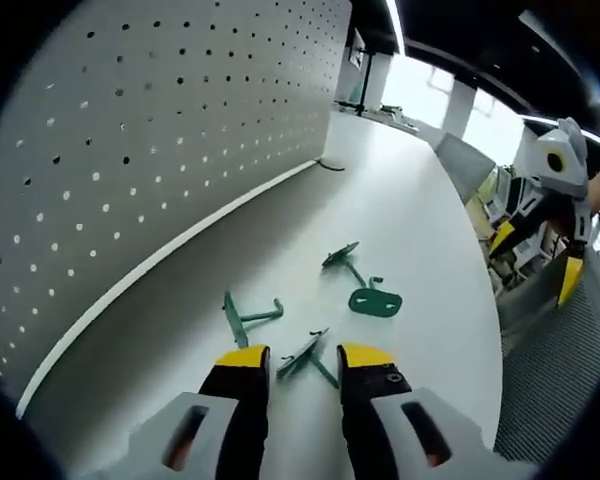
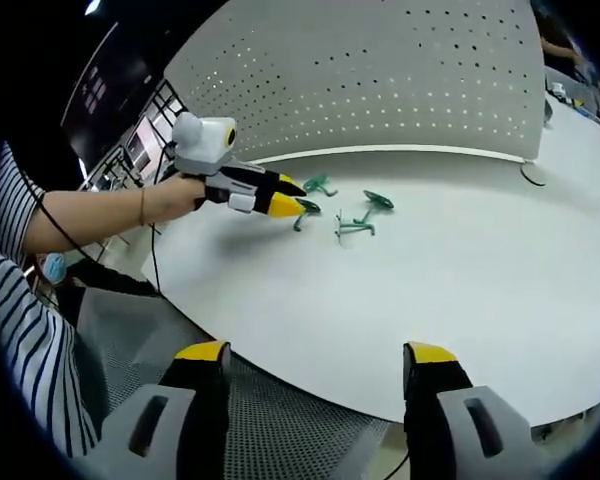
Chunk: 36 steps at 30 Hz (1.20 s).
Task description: Insert the hook assembly into the mounting plate slot until the hook locks in place.
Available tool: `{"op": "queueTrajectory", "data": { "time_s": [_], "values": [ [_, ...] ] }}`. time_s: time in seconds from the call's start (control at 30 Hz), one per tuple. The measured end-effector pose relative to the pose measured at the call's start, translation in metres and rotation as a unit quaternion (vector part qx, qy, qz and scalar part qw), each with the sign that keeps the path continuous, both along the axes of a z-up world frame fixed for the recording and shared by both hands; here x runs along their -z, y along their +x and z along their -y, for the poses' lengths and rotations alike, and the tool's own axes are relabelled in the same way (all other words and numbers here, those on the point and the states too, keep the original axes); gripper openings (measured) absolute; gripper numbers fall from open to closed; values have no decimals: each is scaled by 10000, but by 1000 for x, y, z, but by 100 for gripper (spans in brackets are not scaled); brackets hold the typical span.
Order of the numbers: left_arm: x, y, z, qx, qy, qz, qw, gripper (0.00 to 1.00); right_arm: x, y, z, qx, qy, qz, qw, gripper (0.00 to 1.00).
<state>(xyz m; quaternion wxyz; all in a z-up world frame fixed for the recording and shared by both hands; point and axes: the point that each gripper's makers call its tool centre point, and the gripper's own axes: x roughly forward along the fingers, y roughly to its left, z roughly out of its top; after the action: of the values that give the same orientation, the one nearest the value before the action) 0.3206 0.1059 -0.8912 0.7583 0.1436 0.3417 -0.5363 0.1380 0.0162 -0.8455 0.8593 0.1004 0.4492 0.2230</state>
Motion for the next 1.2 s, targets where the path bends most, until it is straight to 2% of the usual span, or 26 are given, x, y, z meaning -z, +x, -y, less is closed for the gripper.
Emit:
{"op": "queueTrajectory", "data": {
  "time_s": [0.13, 0.47, 0.63, 0.83, 1.2],
  "values": [
    [0, 0, 4, 206, 81, 121, 9997, 24, 2, 1, 1, 1, 5, -15, 10000, 68],
    [5, 4, 12, 339, 133, 38, 9993, 21, 6, -1, 1, 6, 13, -74, 10000, 67],
    [7, 4, 12, 462, 219, 43, 9987, 15, 4, 2, 2, 177, 200, -115, 9996, 66],
    [9, 5, 11, 507, 323, 83, 9982, 5, 5, 2, 2, 137, 159, -122, 9997, 66],
    [9, -1, 10, 644, 413, 138, 9970, 3, 5, 4, -3, 20, 162, -134, 9998, 64]
  ]
}}
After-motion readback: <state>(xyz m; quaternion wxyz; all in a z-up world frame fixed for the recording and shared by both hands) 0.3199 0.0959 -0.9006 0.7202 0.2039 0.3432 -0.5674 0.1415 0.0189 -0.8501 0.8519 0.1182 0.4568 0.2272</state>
